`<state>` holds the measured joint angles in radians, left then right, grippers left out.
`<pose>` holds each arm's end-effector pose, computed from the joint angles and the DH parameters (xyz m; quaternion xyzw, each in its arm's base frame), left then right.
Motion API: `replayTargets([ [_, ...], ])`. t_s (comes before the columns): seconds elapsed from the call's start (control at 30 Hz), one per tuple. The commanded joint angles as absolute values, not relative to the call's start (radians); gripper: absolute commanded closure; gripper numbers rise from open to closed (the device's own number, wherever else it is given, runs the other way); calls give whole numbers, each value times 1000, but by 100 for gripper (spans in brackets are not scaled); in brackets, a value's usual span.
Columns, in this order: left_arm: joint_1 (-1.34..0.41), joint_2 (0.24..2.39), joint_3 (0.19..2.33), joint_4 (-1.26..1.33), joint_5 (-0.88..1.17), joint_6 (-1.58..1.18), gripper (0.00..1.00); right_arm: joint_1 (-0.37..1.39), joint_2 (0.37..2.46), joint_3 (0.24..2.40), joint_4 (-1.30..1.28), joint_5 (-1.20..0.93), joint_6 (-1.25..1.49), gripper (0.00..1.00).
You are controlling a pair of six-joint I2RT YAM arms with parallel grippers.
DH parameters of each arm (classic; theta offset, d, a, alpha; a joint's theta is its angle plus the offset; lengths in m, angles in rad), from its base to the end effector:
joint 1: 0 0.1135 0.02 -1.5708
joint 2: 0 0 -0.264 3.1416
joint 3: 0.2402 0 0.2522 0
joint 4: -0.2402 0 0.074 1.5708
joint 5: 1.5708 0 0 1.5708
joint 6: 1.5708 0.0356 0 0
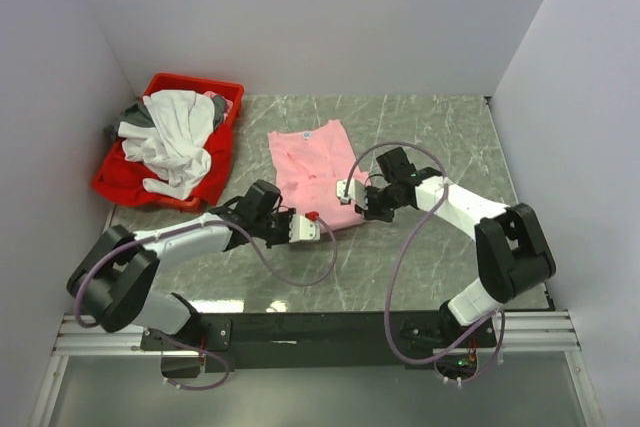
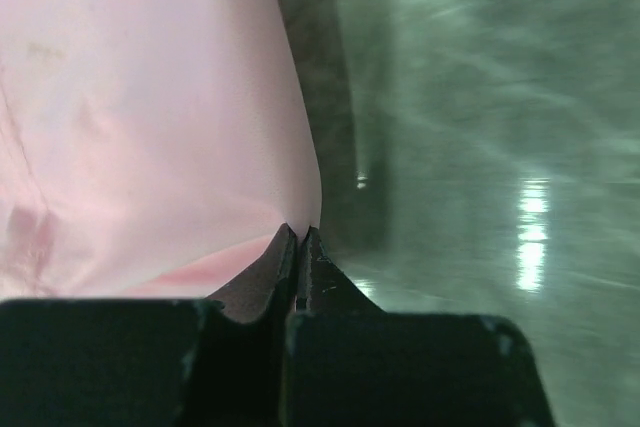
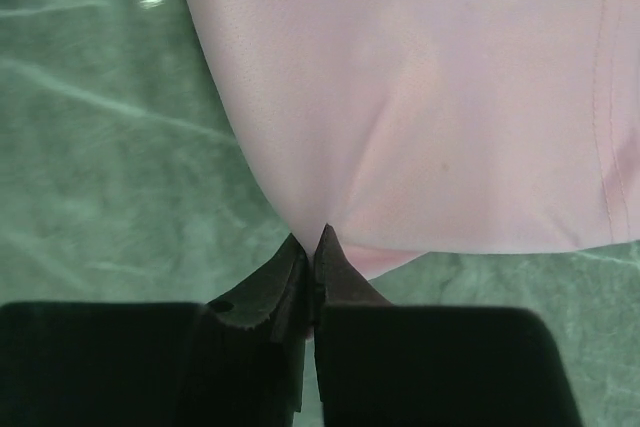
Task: Fold and stack the t-shirts
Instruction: Fold the tshirt
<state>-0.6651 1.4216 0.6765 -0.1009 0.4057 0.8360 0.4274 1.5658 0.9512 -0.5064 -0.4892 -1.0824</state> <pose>0.2055 -0.1791 0.1727 0.6769 0.6211 -0.1581 0.3621 0.2654 0.1393 0.1903 -0.6874 0.6519 0.1539 0.2808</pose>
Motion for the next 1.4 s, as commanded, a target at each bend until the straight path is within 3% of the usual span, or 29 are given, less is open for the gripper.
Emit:
replayTargets([
  [0.0, -701, 1333, 666, -228, 531, 781, 99, 422, 1461, 916, -676, -557, -1140, 100],
  [0.17, -736, 1256, 707, -382, 655, 729, 100, 423, 1319, 853, -788, -612, -1177, 100],
  [0.3, -724, 1236, 739, -423, 641, 733, 100, 423, 1285, 894, -764, -588, -1141, 100],
  [0.53, -445, 1472, 960, -328, 655, 834, 100, 416, 1604, 1268, -651, -473, -962, 100],
  [0.77, -321, 1767, 1245, -200, 626, 824, 100, 405, 1926, 1635, -462, -344, -770, 100],
  [0.93, -265, 1871, 1276, -42, 588, 766, 100, 390, 2065, 1710, -350, -261, -664, 100],
  [1.2, -259, 1902, 1198, 351, 514, 660, 100, 383, 2120, 1716, -152, -131, -539, 100],
  [1.37, -261, 1897, 1222, 396, 569, 658, 100, 362, 2088, 1691, -173, -257, -543, 100],
])
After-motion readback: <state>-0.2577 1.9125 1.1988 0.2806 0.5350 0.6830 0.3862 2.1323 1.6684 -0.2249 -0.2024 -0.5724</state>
